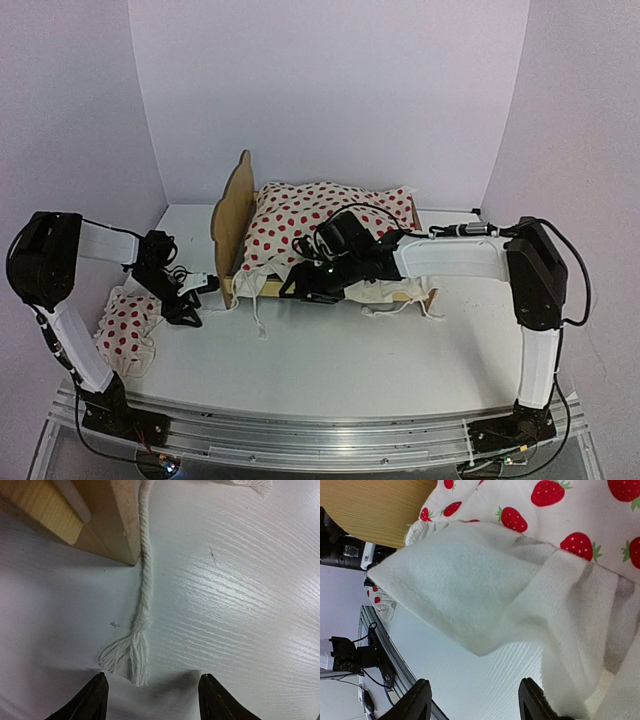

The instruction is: Set up the pet bed

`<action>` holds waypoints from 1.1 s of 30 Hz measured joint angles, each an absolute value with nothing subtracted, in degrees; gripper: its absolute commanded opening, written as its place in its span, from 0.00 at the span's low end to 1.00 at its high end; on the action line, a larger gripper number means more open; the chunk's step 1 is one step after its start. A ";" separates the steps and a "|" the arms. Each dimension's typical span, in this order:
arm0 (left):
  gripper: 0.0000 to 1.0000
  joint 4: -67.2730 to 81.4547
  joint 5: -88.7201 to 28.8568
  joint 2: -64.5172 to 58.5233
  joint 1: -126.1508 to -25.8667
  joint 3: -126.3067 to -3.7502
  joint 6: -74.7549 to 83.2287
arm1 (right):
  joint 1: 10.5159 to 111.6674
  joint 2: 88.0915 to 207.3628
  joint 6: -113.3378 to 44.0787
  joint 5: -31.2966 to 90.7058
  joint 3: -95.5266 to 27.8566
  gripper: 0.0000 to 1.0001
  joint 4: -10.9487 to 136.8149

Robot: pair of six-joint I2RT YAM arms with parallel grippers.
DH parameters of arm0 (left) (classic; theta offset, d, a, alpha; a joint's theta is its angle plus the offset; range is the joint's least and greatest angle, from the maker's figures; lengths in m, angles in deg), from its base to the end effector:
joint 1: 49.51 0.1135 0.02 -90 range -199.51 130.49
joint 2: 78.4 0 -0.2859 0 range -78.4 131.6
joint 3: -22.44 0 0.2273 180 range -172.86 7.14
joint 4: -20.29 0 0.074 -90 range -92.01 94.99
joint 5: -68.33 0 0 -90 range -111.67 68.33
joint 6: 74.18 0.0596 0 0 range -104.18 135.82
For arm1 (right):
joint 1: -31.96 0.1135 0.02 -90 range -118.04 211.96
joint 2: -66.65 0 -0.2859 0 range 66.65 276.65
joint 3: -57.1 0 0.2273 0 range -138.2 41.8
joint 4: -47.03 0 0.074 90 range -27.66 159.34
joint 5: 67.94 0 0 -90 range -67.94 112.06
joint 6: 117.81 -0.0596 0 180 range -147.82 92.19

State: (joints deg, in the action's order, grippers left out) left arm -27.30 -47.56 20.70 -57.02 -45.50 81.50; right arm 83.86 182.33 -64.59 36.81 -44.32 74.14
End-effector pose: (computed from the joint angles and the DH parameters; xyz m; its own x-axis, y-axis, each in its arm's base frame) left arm 0.2788 -0.0630 0.1530 -0.2163 0.8554 -0.4706 0.9693 0.2459 0.0014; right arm 0.2737 0.3737 0.2282 -0.8529 -0.1493 -0.5003 -0.4598 0.6689 0.5841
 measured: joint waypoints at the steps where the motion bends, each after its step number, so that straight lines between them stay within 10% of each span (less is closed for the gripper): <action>1: 0.56 -26.88 -47.22 20.96 -57.18 -45.52 81.55 | 83.86 181.93 -64.51 36.66 -44.20 0.59 74.15; 9: 0.01 -22.32 -44.71 21.32 -59.03 -45.54 80.06 | 83.86 180.29 -63.77 35.58 -43.76 0.59 74.19; 33: 0.00 -36.45 -65.04 -10.00 -60.87 -54.61 73.14 | 84.06 180.73 -76.73 38.43 -58.87 0.59 71.98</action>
